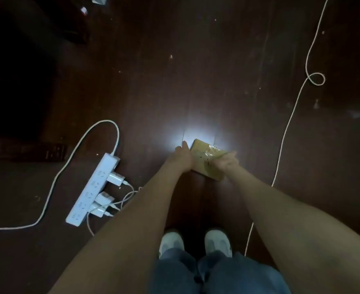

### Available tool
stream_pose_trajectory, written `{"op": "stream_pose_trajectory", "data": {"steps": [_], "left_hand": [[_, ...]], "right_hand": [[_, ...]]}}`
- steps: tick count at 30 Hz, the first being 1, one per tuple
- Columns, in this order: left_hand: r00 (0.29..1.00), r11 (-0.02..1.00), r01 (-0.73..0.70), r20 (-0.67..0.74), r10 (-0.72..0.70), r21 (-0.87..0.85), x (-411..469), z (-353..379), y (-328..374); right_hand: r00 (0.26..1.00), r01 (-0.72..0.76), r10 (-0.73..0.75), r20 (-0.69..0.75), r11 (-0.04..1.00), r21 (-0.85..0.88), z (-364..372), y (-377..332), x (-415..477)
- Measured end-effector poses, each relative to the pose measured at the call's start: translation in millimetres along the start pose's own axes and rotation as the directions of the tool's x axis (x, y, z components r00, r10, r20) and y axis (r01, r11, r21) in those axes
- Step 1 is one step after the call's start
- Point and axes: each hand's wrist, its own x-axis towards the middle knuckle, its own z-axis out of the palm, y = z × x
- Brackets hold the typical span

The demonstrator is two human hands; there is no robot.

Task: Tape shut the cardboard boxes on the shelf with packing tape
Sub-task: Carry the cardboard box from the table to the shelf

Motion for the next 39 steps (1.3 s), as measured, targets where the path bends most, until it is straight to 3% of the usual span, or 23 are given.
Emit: {"op": "stream_pose_trajectory", "data": {"steps": [5,10,15,19,24,39], "left_hand": [[0.998,0.998,0.033,0.047,-0.030,-0.048,35.2,17.5,2.7],[0.994,0.995,0.050,0.099,-0.042,-0.083,48.7,14.1,1.3],[0.983,0.976,0.163,-0.055,-0.173,-0.147,33.1,-23.9,-9.6],[0.933,0.944,0.240,-0.217,-0.289,-0.226,-9.8,-72.0,-16.6],[0.886,0.920,0.264,-0.305,-0.350,-0.289,-82.7,-137.5,-7.3],[0.792,0.904,0.157,-0.496,-0.356,-0.398,-360.5,-348.1,86.4]], "right_hand": [[0.998,-0.052,0.048,0.026,0.989,0.141,10.3,7.7,44.2],[1.000,-0.010,0.006,0.030,0.993,0.115,17.5,-2.9,56.1],[0.992,0.114,-0.117,0.043,0.991,0.065,19.8,-37.2,26.4],[0.971,0.232,-0.237,0.043,0.968,0.097,15.2,-72.3,-28.0],[0.941,0.335,-0.336,0.027,0.942,0.026,-12.0,-113.6,-116.8],[0.850,0.525,-0.527,0.022,0.849,0.057,-170.5,-213.8,-423.5]]}}
